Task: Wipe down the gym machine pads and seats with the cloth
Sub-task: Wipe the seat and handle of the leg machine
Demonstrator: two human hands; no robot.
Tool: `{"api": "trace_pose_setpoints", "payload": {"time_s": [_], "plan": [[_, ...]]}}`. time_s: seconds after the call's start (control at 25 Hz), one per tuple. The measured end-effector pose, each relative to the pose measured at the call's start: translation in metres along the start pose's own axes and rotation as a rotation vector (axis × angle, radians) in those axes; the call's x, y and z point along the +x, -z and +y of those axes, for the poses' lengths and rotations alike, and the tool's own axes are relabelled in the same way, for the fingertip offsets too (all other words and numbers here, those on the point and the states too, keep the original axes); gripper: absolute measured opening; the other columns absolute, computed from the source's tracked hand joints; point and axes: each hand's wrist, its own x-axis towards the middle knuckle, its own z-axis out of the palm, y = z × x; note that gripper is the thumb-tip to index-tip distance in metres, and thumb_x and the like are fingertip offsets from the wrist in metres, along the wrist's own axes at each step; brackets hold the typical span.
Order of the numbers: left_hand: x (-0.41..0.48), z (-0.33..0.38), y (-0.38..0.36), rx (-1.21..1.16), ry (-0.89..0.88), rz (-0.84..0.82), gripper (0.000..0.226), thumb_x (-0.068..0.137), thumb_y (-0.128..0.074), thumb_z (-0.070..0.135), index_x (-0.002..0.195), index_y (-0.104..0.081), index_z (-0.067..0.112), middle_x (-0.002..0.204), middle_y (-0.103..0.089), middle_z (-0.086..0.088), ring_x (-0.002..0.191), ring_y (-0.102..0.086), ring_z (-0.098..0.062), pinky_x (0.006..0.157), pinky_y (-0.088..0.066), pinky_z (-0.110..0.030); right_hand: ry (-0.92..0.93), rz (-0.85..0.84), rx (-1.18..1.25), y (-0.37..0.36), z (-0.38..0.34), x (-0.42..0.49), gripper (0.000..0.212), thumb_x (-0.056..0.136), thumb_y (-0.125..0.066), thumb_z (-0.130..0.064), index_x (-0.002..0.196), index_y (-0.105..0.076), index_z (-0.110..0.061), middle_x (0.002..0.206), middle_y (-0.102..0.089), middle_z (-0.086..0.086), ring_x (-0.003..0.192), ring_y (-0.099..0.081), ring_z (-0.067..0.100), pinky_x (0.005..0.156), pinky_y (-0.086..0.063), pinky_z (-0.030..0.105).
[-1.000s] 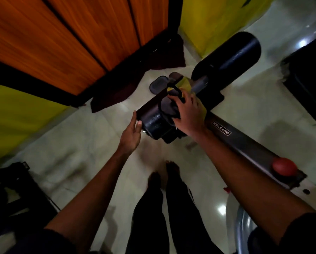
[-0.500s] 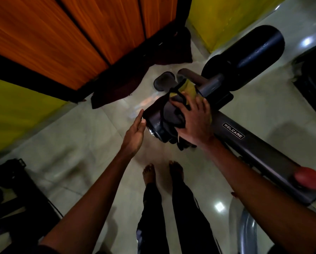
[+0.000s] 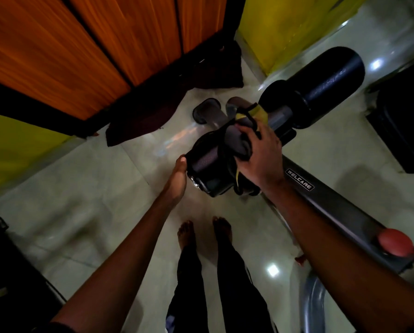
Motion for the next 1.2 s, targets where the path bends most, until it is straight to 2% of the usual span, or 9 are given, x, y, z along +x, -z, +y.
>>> {"api": "trace_pose_setpoints", "payload": {"time_s": [0.12, 0.24, 0.36, 0.48, 0.6, 0.88, 1.0, 1.08, 1.2], "plan": [[0.0, 0.006, -0.002, -0.099, 0.052, -0.025, 0.05, 0.11, -0.014, 0.029, 0.15, -0.032, 0.007, 0.151, -0.041, -0.008, 0.137, -0.038, -0.015, 0.094, -0.033, -0.012, -0.072, 0.02, -0.035, -0.013, -0.03, -0.017, 0.075, 0.063, -0.071, -0.04, 0.135, -0.053, -0.033, 0.149, -0.044, 0.006, 0.138, -0.037, 0.039, 0.117, -0.024, 0.055], [0.007, 0.007, 0.004, -0.137, 0.191, -0.031, 0.053, 0.109, -0.023, 0.034, 0.148, -0.036, 0.001, 0.151, -0.042, -0.014, 0.14, -0.04, -0.027, 0.1, -0.038, -0.023, 0.082, -0.074, -0.012, -0.022, -0.054, -0.05, 0.086, 0.051, -0.076, -0.039, 0.133, -0.054, -0.034, 0.153, -0.04, 0.003, 0.138, -0.037, 0.037, 0.119, -0.018, 0.054], [0.017, 0.007, 0.01, -0.097, 0.228, -0.018, 0.052, 0.109, -0.023, 0.034, 0.15, -0.033, 0.006, 0.155, -0.038, -0.013, 0.142, -0.037, -0.025, 0.107, -0.032, -0.027, 0.203, -0.081, -0.046, -0.017, -0.036, -0.038, 0.084, 0.052, -0.076, -0.041, 0.133, -0.055, -0.035, 0.151, -0.043, 0.003, 0.137, -0.04, 0.034, 0.118, -0.021, 0.052], [0.006, 0.003, 0.004, 0.156, -0.12, 0.186, 0.046, 0.108, -0.029, 0.032, 0.15, -0.036, 0.015, 0.153, -0.04, -0.002, 0.139, -0.037, -0.01, 0.113, -0.028, -0.024, 0.047, -0.02, -0.049, -0.006, -0.016, -0.013, 0.08, 0.058, -0.073, -0.044, 0.135, -0.054, -0.035, 0.149, -0.043, 0.002, 0.138, -0.04, 0.03, 0.119, -0.022, 0.051], [-0.004, -0.014, -0.009, 0.183, -0.328, 0.132, 0.052, 0.104, -0.03, 0.043, 0.15, -0.037, 0.019, 0.152, -0.041, 0.003, 0.139, -0.038, -0.008, 0.114, -0.033, -0.028, -0.063, 0.066, 0.001, -0.013, -0.029, -0.022, 0.075, 0.061, -0.07, -0.042, 0.134, -0.054, -0.034, 0.149, -0.045, 0.005, 0.139, -0.039, 0.036, 0.119, -0.02, 0.051], [0.035, -0.016, 0.0, 0.068, -0.06, 0.038, 0.055, 0.091, -0.03, 0.051, 0.116, -0.057, 0.011, 0.117, -0.061, -0.012, 0.113, -0.058, -0.025, 0.106, -0.042, -0.052, 0.125, -0.053, 0.026, -0.008, -0.015, -0.026, 0.078, 0.057, -0.065, -0.038, 0.133, -0.055, -0.031, 0.15, -0.044, 0.006, 0.136, -0.04, 0.035, 0.12, -0.017, 0.051], [0.04, 0.006, 0.006, 0.366, 0.108, 0.113, 0.054, 0.093, -0.026, 0.043, 0.116, -0.063, 0.012, 0.121, -0.063, -0.017, 0.115, -0.058, -0.032, 0.105, -0.043, -0.045, -0.102, 0.123, 0.163, -0.005, -0.007, -0.003, 0.064, 0.067, -0.067, -0.036, 0.131, -0.059, -0.027, 0.143, -0.048, 0.007, 0.129, -0.048, 0.032, 0.111, -0.038, 0.049], [0.025, 0.013, -0.004, 0.473, -0.108, 0.288, 0.039, 0.103, -0.033, 0.027, 0.119, -0.064, 0.009, 0.12, -0.062, -0.015, 0.112, -0.058, -0.03, 0.098, -0.044, -0.033, -0.151, 0.19, 0.162, -0.014, -0.011, -0.007, 0.061, 0.072, -0.068, -0.037, 0.131, -0.059, -0.028, 0.144, -0.047, 0.006, 0.131, -0.048, 0.029, 0.107, -0.042, 0.051], [-0.001, 0.003, -0.019, 0.333, -0.344, 0.205, 0.041, 0.106, -0.034, 0.032, 0.139, -0.051, 0.013, 0.138, -0.053, -0.006, 0.127, -0.05, -0.017, 0.106, -0.04, -0.028, -0.187, 0.182, 0.129, -0.018, -0.018, -0.012, 0.064, 0.071, -0.066, -0.039, 0.134, -0.057, -0.03, 0.146, -0.047, 0.005, 0.134, -0.046, 0.031, 0.108, -0.039, 0.055]]}}
